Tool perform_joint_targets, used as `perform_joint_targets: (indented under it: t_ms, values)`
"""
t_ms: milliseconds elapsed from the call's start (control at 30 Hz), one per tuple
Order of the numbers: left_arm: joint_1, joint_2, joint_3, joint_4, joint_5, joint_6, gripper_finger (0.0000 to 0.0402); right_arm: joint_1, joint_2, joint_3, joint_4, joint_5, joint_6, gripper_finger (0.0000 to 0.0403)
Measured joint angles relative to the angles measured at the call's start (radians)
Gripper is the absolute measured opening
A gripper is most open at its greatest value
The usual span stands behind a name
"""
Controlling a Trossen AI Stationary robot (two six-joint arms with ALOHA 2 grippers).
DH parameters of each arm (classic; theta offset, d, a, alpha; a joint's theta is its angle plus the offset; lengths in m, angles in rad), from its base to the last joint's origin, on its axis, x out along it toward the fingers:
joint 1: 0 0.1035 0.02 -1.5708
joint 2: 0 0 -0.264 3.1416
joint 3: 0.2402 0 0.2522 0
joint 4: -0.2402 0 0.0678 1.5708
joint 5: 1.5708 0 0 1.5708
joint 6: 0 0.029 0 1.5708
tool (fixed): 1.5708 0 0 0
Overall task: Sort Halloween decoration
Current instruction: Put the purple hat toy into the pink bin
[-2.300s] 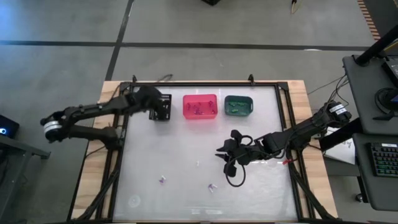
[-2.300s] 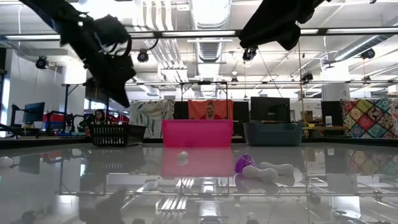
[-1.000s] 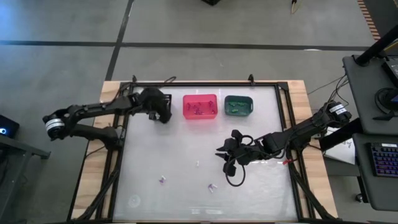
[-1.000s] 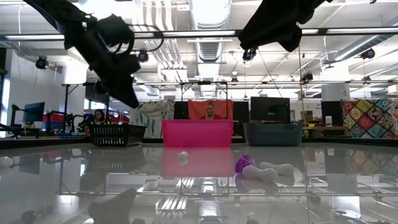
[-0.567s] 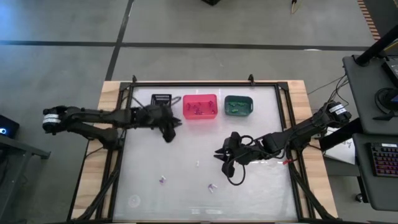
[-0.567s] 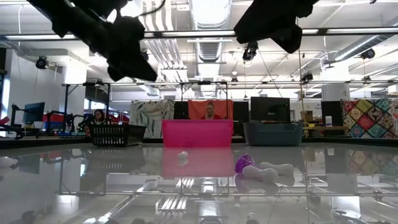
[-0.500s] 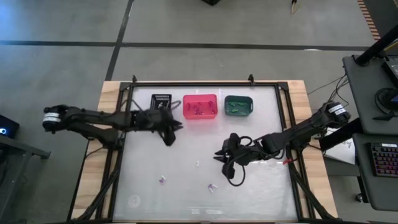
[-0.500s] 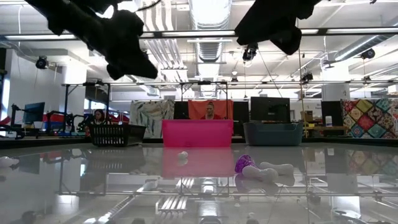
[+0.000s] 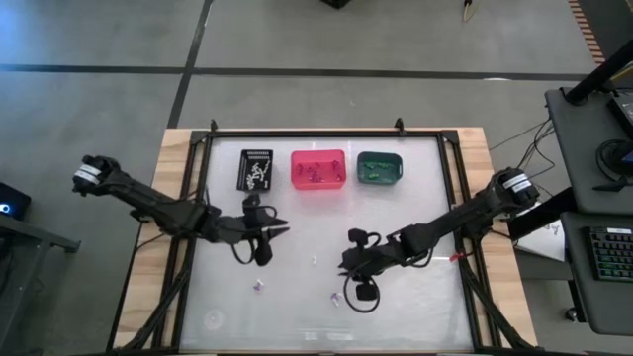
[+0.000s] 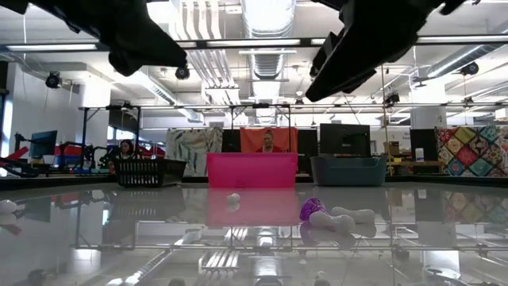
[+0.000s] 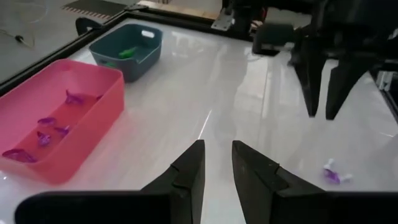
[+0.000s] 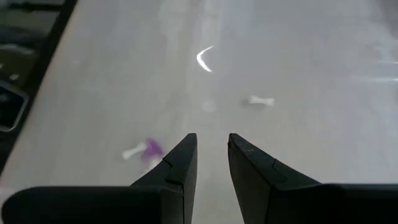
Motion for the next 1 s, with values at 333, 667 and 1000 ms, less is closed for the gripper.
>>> perform_joint_targets:
  t_ms: [333,667,1000]
  values:
    - [-0.036,0.000,0.000,0.007,-0.029,-0.057,0.0064,0.025,0.120,0.075,0.001,-0.078,-0.075,0.0082]
    - [-0.043,0.001,0.000,0.007,-0.028,-0.074,0.0064,0.032,0.268,0.161,0.002,-0.156,-0.116,0.0122]
    - [-0.043,0.001,0.001,0.006,-0.029,-0.071,0.0064,0.032,0.280,0.161,0.012,-0.185,-0.118,0.0137]
